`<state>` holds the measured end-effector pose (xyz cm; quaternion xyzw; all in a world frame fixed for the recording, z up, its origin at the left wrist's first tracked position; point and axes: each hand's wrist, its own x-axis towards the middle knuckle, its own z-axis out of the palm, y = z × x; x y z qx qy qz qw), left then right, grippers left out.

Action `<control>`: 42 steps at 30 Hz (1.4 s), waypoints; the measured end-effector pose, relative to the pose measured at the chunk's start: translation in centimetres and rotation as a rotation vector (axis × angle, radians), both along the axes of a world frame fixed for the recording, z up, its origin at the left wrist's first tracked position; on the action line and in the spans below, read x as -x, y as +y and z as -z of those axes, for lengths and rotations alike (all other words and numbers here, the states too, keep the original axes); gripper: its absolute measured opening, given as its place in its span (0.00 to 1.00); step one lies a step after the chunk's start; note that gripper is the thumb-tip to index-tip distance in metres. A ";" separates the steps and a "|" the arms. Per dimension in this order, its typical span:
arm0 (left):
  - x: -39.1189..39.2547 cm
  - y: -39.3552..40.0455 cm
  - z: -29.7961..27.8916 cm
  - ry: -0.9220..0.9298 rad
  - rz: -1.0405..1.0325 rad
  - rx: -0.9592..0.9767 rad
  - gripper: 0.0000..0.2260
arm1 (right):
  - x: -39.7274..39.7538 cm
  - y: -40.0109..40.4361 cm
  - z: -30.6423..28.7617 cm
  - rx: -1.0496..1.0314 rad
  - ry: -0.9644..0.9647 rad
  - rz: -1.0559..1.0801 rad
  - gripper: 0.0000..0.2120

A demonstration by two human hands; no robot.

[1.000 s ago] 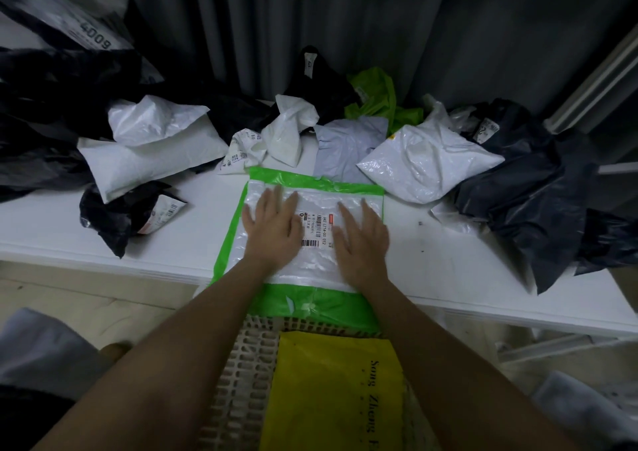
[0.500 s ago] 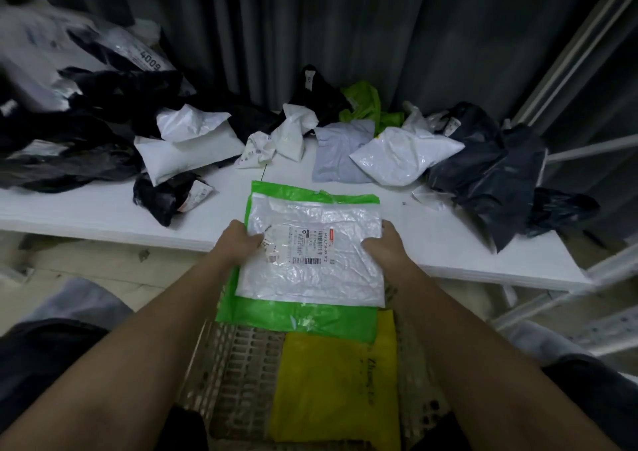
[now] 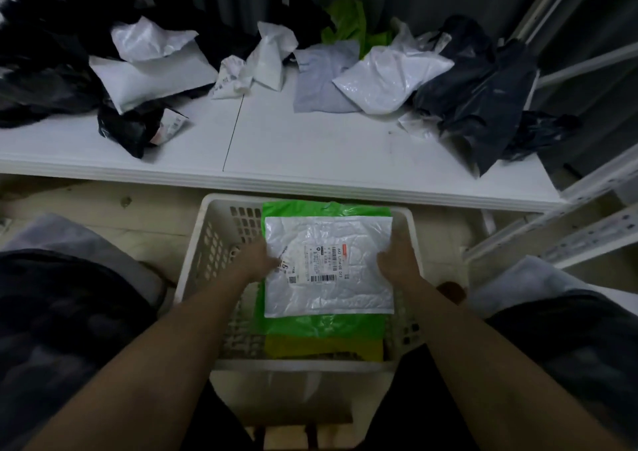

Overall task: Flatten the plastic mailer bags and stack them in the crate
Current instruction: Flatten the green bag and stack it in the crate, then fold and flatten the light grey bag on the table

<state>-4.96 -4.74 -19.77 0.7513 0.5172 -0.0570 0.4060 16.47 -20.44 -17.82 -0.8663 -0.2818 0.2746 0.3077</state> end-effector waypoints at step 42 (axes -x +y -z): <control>-14.7 13.2 -17.9 -0.157 0.246 -0.399 0.18 | -8.8 19.0 -16.2 0.131 -0.935 -0.310 0.20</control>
